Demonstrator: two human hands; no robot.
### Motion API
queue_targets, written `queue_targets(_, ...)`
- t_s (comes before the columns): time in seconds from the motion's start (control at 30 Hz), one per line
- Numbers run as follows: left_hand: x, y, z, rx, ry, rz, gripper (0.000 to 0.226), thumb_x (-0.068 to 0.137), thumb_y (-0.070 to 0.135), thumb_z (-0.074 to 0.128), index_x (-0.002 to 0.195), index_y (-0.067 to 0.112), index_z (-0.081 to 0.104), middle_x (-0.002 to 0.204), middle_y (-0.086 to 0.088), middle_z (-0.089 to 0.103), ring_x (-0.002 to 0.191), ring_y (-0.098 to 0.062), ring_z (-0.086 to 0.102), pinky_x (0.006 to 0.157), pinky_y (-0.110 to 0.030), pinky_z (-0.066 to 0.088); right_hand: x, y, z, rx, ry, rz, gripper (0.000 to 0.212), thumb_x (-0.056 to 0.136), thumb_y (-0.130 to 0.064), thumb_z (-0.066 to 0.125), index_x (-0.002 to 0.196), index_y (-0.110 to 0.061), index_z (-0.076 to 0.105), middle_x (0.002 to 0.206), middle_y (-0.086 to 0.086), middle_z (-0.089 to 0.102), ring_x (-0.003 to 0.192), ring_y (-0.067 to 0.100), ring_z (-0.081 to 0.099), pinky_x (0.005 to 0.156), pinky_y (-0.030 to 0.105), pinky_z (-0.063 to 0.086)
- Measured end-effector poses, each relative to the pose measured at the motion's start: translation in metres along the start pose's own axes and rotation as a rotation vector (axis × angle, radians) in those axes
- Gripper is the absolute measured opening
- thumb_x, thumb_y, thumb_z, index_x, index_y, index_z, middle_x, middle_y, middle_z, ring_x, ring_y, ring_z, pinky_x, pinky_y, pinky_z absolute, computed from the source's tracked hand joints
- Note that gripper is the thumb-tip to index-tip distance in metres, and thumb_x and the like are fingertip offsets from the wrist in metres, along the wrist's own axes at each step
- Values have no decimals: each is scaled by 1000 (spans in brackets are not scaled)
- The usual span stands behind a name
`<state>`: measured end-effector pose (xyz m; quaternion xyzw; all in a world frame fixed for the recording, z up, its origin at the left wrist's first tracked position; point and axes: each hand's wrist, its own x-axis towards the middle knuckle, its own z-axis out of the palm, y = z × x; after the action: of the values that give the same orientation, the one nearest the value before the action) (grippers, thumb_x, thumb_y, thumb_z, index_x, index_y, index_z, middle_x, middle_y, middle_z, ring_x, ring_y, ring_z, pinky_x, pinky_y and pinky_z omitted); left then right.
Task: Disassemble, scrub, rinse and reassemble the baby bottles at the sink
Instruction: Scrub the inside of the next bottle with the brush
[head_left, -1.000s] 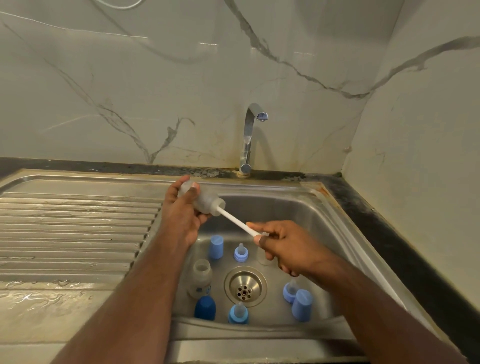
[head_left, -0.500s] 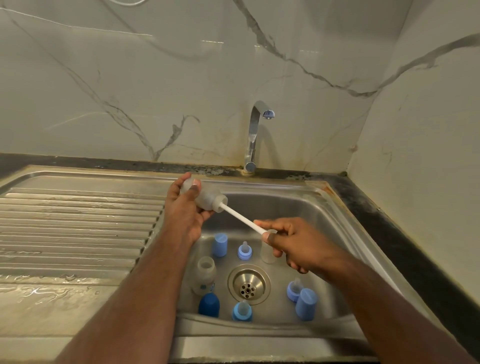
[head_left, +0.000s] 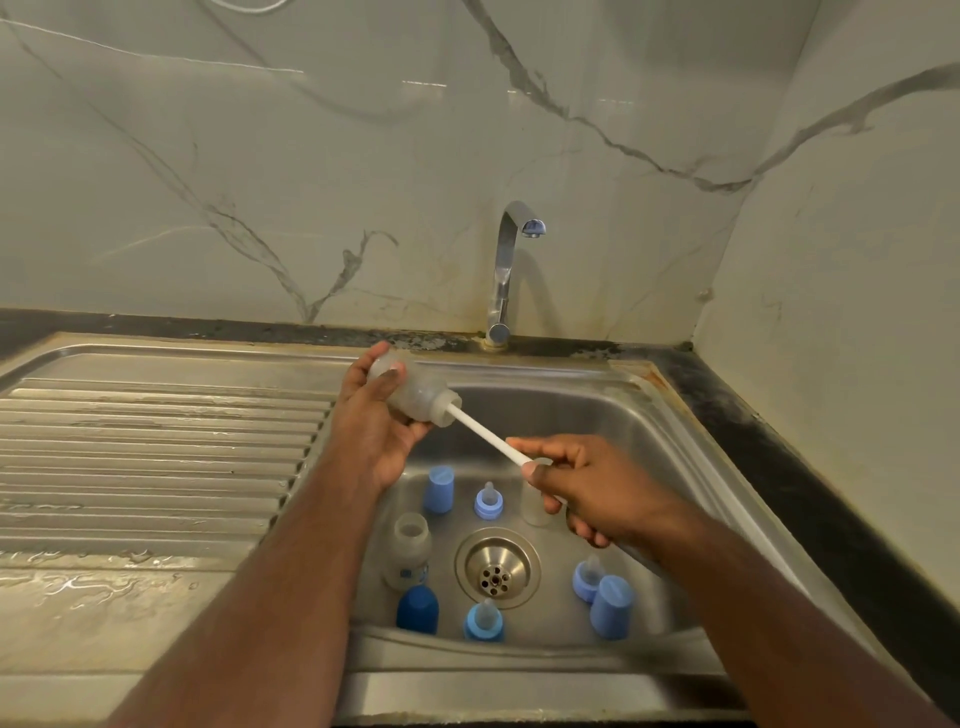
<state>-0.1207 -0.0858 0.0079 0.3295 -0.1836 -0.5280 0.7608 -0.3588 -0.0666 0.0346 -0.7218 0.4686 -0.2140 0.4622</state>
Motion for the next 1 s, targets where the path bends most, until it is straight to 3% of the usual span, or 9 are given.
queue_targets(0.13,3,-1,-3,6,-6,-72,46,95,7,61,136,27,54,138,-14,48,113,-41,61,67,-54,60,9,1,9,-161,86,-96,37,102,-26,55,135,-43,56,70,-15,58,45,-2,48,47,14,38)
queue_targets(0.2,5,-4,-3,40,10,-134,54,95,16,65,144,29,46,148,-14,44,112,-45,63,75,-58,60,12,2,9,-214,129,-111,40,102,-28,55,140,-39,54,72,-23,52,55,-5,53,54,10,37)
queue_targets(0.27,5,-6,-1,92,60,-187,67,92,29,71,150,30,38,156,-12,35,112,-46,63,84,-59,59,14,4,8,-221,177,-109,41,102,-29,54,143,-37,52,75,-23,50,62,-1,52,58,12,37)
queue_targets(0.37,5,-11,0,175,89,-170,83,87,37,79,154,34,30,150,-16,40,106,-43,68,85,-53,60,15,4,8,-244,190,-108,42,103,-30,53,144,-37,50,77,-25,47,62,-3,47,59,11,35)
queue_targets(0.5,1,-14,7,182,46,-79,63,91,27,75,143,28,39,134,-16,58,96,-36,74,74,-44,63,13,3,16,-135,133,-74,39,103,-29,53,140,-42,53,77,-15,57,52,0,47,47,14,38)
queue_targets(0.63,3,-10,5,144,17,-65,49,95,16,69,139,17,47,134,-19,59,99,-35,72,68,-41,63,6,-2,22,22,19,-21,37,103,-28,53,135,-47,56,75,0,61,47,9,46,41,24,39)
queue_targets(0.8,3,-8,0,112,9,-83,50,96,11,66,142,16,49,134,-22,58,106,-41,71,75,-48,63,9,-4,16,-293,68,-37,41,104,-30,49,141,-47,48,69,-11,57,44,4,49,44,17,40)
queue_targets(0.87,2,-8,2,97,-18,-84,49,96,11,67,142,15,50,133,-24,59,102,-42,72,76,-49,63,8,-4,19,-306,109,-64,42,104,-30,49,144,-43,47,68,-15,54,45,1,50,45,14,38)
queue_targets(1.0,2,-7,2,88,-31,-87,45,98,12,63,141,13,50,132,-24,62,99,-39,74,71,-45,63,5,-7,25,170,48,-14,38,104,-25,51,138,-42,55,75,2,60,45,10,45,40,23,37)
